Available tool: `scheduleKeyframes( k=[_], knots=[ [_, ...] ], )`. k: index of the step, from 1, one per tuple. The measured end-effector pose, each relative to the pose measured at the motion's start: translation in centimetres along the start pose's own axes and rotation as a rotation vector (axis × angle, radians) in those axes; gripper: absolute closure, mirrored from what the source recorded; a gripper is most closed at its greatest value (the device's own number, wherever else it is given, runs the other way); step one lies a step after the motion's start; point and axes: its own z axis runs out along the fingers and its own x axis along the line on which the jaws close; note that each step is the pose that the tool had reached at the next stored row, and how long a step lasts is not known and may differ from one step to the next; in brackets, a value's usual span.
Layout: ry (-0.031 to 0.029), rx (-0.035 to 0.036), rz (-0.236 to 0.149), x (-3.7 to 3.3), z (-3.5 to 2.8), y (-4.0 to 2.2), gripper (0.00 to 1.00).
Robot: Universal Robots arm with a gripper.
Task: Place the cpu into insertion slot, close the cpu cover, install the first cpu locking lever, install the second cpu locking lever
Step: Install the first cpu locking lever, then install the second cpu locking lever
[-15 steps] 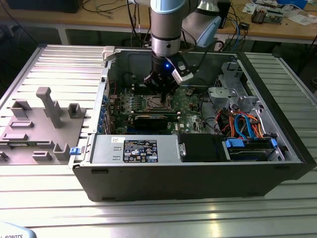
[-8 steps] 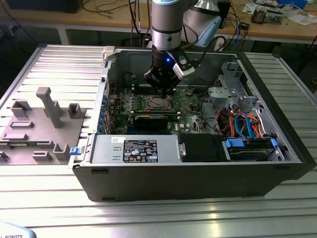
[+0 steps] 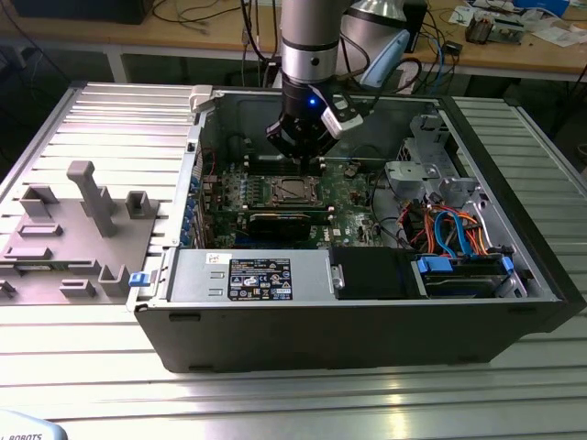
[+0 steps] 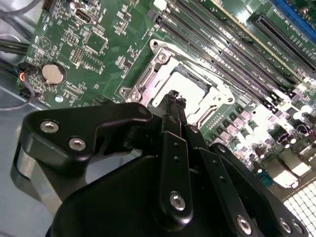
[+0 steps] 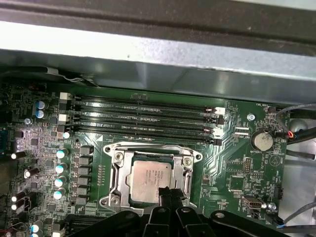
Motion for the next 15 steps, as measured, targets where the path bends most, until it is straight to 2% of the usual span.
scheduleKeyframes(
  k=[10,12,15],
  knots=[
    [0.0003,0.0003,0.0,0.0,-0.04,-0.04,0.89],
    [0.0,0.0001,0.0,0.03,-0.01,-0.32,0.89],
    [0.0001,-0.0006,0.0,0.13,0.04,-1.35,0.89]
  ],
)
